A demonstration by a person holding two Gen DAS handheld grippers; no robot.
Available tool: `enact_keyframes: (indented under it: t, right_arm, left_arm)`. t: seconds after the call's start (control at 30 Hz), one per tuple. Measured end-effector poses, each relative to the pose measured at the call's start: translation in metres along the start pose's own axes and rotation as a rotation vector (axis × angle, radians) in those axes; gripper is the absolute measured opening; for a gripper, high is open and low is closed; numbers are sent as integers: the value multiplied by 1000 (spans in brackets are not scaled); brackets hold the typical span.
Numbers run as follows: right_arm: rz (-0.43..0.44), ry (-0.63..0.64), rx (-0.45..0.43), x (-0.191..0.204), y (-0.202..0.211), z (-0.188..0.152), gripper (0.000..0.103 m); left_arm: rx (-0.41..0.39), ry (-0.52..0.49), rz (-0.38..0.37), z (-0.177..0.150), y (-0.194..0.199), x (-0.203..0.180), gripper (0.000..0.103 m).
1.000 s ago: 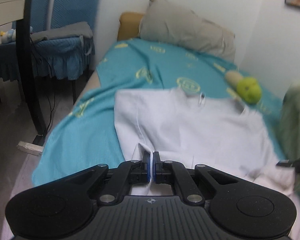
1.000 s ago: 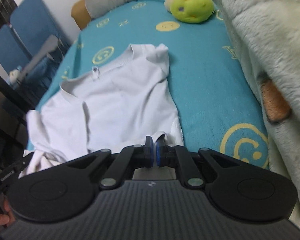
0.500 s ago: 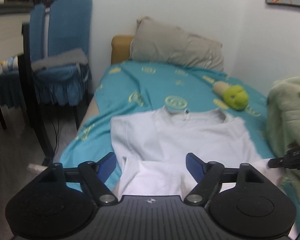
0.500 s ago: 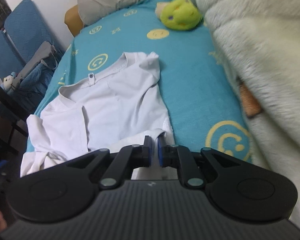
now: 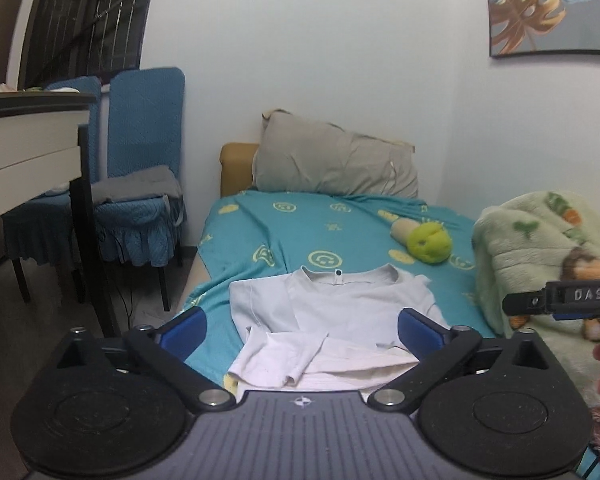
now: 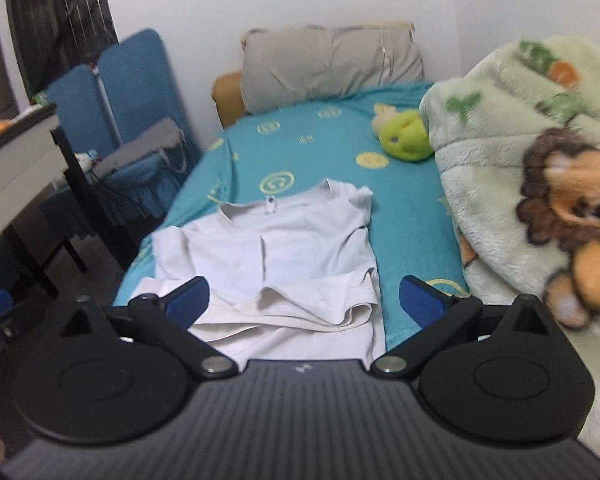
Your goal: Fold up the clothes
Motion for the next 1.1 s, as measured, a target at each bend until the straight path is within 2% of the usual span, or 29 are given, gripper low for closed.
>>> enact_keyframes:
  t: [0.1,0.2,0.37,0.43,0.57,0.73,0.8,0.9,1.03,1.1]
  right_arm:
    - [32,-34,-17,-1,21,-7,103]
    - [37,-44,-34,2,33,-13,103]
    - [21,-19,-49,8,33,-21,103]
    - [4,-7,-55,10,31,-23,103]
    - [-8,-16,-45,9,25,-26,103]
    - [-14,-26,-34,7,23,-27,103]
    - [-19,-24,-34,7,23,-28,103]
    - [-26,-14,-30,8,21,-29,103]
    - [52,-119,35,0,12,-33,103]
    - [91,-171,68,-3,8,-35,103]
  left_arm:
    - [41,18,-12,-14,10,-1,103]
    - [147,104,-59,-30,4,5,103]
    - [374,345,-104,-63,-31,24,102]
    - [430,445,-129,-80,-41,32,101]
    - [492,655,-153,-107,-57,56,98]
    - [431,863,-184,-118,-67,82,98]
    - [402,904,-205,-119,-66,87,95]
    - [359,965,-237,-120,-66,94,84]
    - [298,1020,-306,-117,-65,96,77]
    - [315,1003,-297,-117,-64,92,76]
Point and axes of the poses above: each gripper's, at about its wrist camera, not at the fingertips, and y roughly against the way its jaws point, x to its left, z to its top, the point moved 1 cm from there along -y, roughly the way its jaws point, and after that the axes turned 7 degrees about -y, right-handed, at the moved point
